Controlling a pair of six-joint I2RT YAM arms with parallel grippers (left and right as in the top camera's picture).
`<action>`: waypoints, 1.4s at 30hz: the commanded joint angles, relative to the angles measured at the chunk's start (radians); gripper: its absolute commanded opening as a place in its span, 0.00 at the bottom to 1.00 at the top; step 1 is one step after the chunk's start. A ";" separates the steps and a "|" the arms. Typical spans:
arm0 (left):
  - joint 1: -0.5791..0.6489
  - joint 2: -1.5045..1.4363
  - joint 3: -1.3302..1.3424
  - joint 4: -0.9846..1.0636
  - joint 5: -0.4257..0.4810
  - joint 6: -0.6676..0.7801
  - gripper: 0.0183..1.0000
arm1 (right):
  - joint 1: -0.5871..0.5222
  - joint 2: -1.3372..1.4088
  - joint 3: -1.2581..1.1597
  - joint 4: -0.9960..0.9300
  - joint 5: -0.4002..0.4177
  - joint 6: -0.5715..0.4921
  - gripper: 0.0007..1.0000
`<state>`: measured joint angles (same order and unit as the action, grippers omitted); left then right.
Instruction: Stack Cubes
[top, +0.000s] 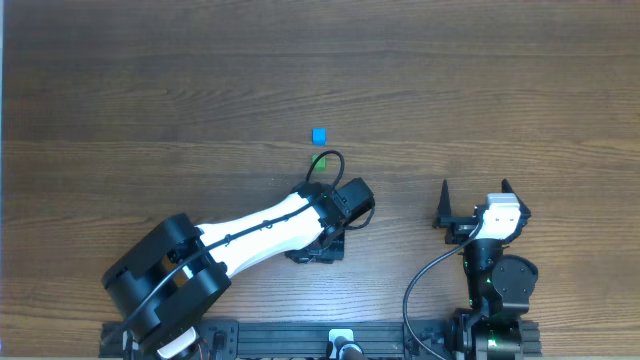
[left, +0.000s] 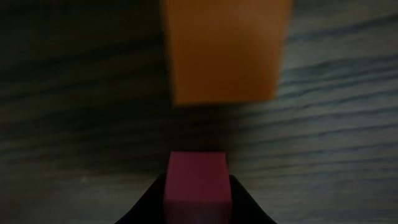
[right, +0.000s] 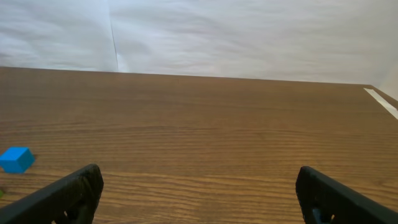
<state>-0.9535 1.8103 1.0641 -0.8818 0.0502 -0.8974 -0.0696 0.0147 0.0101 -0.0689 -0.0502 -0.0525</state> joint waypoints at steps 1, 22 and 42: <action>-0.002 -0.040 0.059 -0.033 -0.039 0.001 0.02 | -0.005 -0.010 -0.005 -0.003 0.006 0.006 0.99; 0.197 -0.022 0.343 -0.144 -0.086 0.158 0.02 | -0.005 -0.010 -0.005 -0.003 0.006 0.006 0.99; 0.218 0.109 0.344 -0.079 -0.086 0.214 0.02 | -0.005 -0.010 -0.005 -0.003 0.006 0.006 0.99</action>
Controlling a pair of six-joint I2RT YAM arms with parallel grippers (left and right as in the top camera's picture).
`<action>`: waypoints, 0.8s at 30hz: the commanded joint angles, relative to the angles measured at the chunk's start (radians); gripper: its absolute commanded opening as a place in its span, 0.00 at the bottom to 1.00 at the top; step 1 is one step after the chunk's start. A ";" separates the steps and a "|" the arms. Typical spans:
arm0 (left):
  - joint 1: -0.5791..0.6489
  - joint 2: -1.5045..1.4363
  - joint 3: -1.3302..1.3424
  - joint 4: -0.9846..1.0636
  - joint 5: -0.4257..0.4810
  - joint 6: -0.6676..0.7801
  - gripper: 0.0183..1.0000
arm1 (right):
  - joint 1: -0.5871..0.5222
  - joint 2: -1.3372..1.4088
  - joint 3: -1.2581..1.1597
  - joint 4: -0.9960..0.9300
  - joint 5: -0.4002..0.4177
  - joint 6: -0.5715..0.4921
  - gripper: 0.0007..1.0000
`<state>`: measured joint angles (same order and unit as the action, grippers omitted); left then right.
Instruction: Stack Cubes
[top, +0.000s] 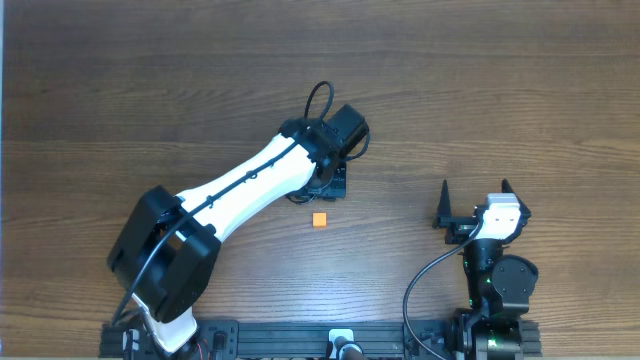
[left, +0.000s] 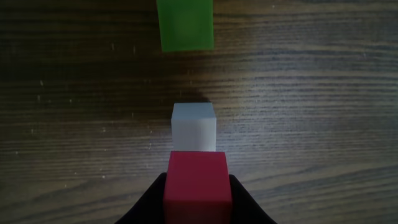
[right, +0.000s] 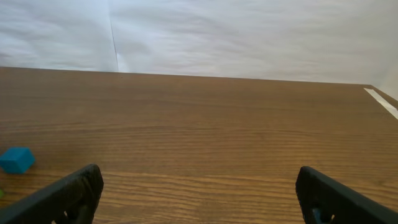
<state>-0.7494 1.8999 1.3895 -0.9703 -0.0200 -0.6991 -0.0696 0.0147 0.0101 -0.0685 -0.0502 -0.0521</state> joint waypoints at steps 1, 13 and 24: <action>0.015 0.021 0.019 0.010 -0.016 0.015 0.02 | -0.005 -0.010 -0.005 -0.003 0.006 0.006 0.99; 0.023 0.064 0.019 0.024 -0.015 0.011 0.02 | -0.005 -0.010 -0.005 -0.003 0.006 0.006 0.99; 0.023 0.064 0.019 0.035 -0.015 0.003 0.02 | -0.005 -0.010 -0.005 -0.003 0.006 0.006 0.99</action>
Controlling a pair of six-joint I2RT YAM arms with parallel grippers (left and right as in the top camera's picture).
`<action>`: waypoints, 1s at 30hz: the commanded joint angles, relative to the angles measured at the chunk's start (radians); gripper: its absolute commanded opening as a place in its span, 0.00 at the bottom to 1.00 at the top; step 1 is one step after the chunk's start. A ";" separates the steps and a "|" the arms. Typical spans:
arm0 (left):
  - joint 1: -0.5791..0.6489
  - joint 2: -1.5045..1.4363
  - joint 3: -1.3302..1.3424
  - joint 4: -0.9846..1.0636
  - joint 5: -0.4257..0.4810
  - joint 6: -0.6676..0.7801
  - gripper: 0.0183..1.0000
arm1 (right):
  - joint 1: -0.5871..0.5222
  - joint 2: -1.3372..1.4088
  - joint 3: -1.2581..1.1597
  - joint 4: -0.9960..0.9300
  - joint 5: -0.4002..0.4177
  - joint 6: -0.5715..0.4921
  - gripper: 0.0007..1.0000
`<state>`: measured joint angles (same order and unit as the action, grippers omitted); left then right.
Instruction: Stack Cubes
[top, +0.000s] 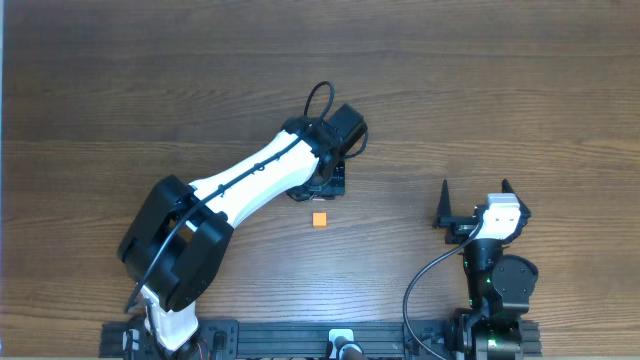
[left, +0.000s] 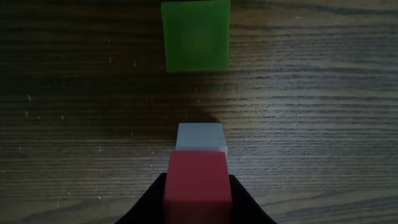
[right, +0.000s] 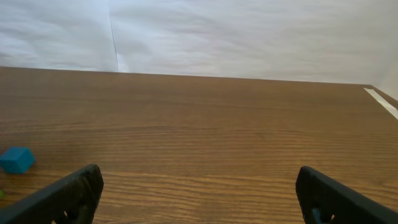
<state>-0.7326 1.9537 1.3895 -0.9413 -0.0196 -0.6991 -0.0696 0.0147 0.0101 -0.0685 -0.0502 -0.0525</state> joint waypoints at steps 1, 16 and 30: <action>0.006 0.011 0.019 0.006 -0.015 0.003 0.02 | -0.005 -0.010 -0.005 -0.003 0.006 0.006 0.99; 0.006 0.011 0.019 0.002 -0.015 -0.012 0.02 | -0.005 -0.010 -0.005 -0.003 0.006 0.006 0.99; 0.005 0.011 0.019 0.002 -0.015 -0.012 0.04 | -0.005 -0.010 -0.005 -0.003 0.006 0.006 0.99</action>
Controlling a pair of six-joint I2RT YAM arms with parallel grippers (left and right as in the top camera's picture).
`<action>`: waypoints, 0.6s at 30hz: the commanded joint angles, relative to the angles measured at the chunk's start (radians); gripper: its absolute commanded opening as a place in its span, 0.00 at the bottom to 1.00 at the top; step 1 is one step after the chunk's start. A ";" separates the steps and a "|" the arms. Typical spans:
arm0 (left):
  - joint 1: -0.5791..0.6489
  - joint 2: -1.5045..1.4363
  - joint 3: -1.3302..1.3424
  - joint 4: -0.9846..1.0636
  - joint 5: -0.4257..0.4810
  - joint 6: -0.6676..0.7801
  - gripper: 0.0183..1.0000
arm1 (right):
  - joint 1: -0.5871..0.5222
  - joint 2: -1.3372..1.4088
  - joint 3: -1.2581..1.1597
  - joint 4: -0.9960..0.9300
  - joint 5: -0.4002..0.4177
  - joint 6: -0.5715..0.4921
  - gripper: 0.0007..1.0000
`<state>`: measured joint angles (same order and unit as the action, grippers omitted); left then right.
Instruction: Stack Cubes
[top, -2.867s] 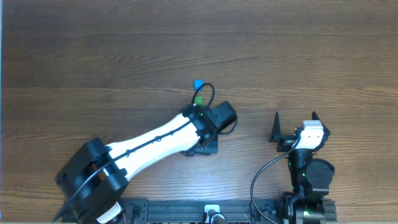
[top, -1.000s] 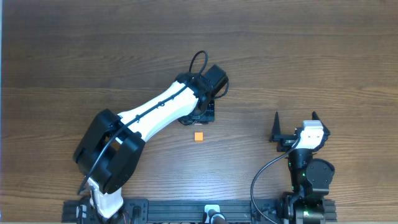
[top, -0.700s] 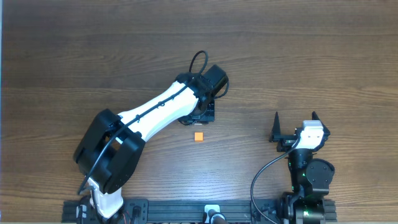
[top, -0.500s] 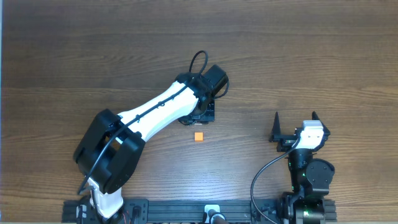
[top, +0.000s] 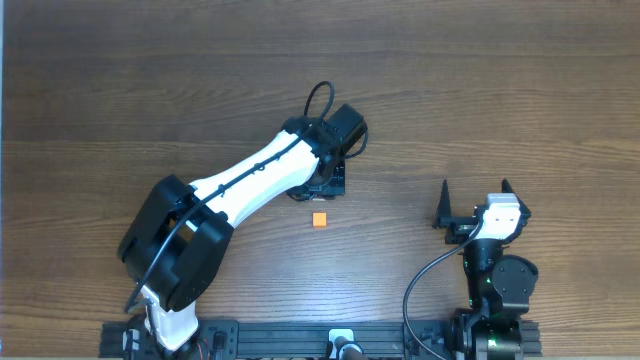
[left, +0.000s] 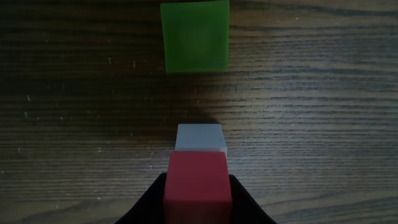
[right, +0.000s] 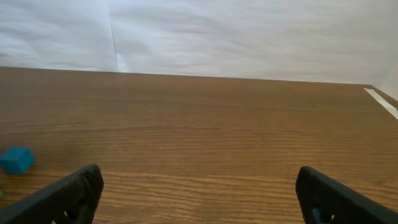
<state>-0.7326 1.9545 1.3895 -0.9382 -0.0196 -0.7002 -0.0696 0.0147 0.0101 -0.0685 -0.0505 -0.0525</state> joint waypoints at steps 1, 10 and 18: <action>0.005 0.010 0.019 -0.001 -0.015 -0.011 0.05 | -0.005 -0.010 -0.005 -0.003 0.006 0.006 0.99; 0.005 0.010 0.019 -0.001 -0.015 -0.011 0.11 | -0.005 -0.010 -0.005 -0.003 0.006 0.006 0.99; 0.005 0.011 0.019 -0.001 -0.016 -0.011 0.16 | -0.005 -0.010 -0.005 -0.003 0.006 0.006 0.99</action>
<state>-0.7326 1.9545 1.3895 -0.9382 -0.0196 -0.7002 -0.0696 0.0147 0.0101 -0.0685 -0.0502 -0.0525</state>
